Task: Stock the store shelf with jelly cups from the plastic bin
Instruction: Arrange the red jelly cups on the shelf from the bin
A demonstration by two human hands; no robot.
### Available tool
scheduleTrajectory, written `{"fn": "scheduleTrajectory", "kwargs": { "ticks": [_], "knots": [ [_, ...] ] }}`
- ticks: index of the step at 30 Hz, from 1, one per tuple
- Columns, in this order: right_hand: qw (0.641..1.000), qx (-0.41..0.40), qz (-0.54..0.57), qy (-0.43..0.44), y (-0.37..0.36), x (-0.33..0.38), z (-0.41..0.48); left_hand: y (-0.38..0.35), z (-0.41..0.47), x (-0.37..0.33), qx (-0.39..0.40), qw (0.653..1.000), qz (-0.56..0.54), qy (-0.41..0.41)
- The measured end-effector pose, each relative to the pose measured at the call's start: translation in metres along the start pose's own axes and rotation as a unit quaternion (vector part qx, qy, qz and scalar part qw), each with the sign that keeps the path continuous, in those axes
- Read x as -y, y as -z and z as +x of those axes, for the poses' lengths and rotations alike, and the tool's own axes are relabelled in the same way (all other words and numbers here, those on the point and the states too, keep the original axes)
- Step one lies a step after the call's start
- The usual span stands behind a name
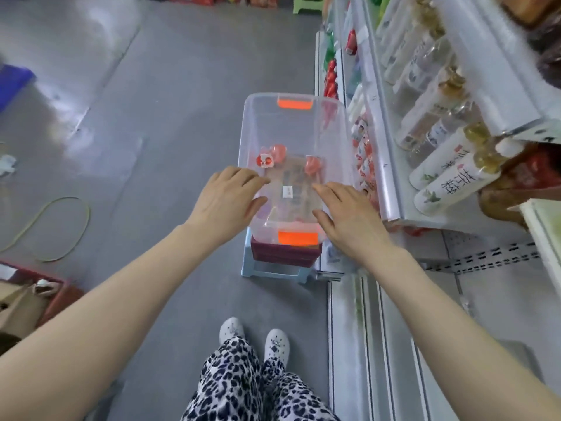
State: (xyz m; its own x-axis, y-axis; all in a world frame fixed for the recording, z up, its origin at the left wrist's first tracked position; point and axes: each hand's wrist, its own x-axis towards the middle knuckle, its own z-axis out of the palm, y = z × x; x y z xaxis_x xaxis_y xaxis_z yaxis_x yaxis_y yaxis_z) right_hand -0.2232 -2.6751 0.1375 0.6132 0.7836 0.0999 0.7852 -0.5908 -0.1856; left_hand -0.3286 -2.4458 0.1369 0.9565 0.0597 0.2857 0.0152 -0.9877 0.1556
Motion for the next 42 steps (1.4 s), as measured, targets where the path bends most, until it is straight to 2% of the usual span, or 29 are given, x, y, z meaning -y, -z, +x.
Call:
{"fn": "scheduleTrajectory", "kwargs": {
  "ticks": [4,7,10,14,17,20,22,26,28,32,35,39,42],
  "knots": [
    [0.992,0.126,0.005,-0.005,-0.038,-0.031,0.046,-0.037,0.026,0.027,0.022,1.000,0.000,0.002],
    [0.969,0.246,-0.004,-0.019,-0.066,-0.045,0.075,-0.067,0.045,0.047,0.036,0.999,-0.007,-0.019],
    [0.935,0.355,-0.011,-0.030,-0.097,-0.049,0.099,-0.090,0.060,0.062,0.036,0.999,-0.004,-0.020],
    [0.856,0.515,-0.036,-0.017,-0.133,-0.052,0.130,-0.102,0.065,0.068,0.032,0.999,-0.025,-0.030],
    [0.822,0.569,-0.025,-0.010,-0.156,-0.053,0.141,-0.105,0.065,0.072,0.035,0.998,-0.046,-0.037],
    [0.830,0.558,-0.004,-0.005,-0.167,-0.054,0.143,-0.105,0.066,0.074,0.035,0.997,-0.054,-0.037],
    [0.843,0.536,0.023,-0.034,-0.169,-0.056,0.142,-0.105,0.066,0.075,0.034,0.997,-0.051,-0.048],
    [0.902,0.399,0.093,-0.136,-0.144,-0.064,0.145,-0.107,0.075,0.072,0.086,0.992,0.012,-0.095],
    [0.926,0.328,0.101,-0.156,-0.123,-0.068,0.147,-0.105,0.087,0.061,0.149,0.982,0.019,-0.110],
    [0.964,0.205,0.077,-0.152,-0.081,-0.074,0.148,-0.121,0.106,0.024,0.337,0.935,0.040,-0.103],
    [0.973,0.134,0.101,-0.161,-0.057,-0.080,0.149,-0.145,0.107,-0.001,0.446,0.886,0.062,-0.113],
    [0.985,0.076,0.070,-0.138,-0.045,-0.084,0.146,-0.172,0.098,-0.017,0.527,0.831,0.101,-0.145],
    [0.985,0.058,0.089,-0.134,-0.049,-0.087,0.143,-0.183,0.098,-0.016,0.558,0.809,0.094,-0.156]
  ]
}}
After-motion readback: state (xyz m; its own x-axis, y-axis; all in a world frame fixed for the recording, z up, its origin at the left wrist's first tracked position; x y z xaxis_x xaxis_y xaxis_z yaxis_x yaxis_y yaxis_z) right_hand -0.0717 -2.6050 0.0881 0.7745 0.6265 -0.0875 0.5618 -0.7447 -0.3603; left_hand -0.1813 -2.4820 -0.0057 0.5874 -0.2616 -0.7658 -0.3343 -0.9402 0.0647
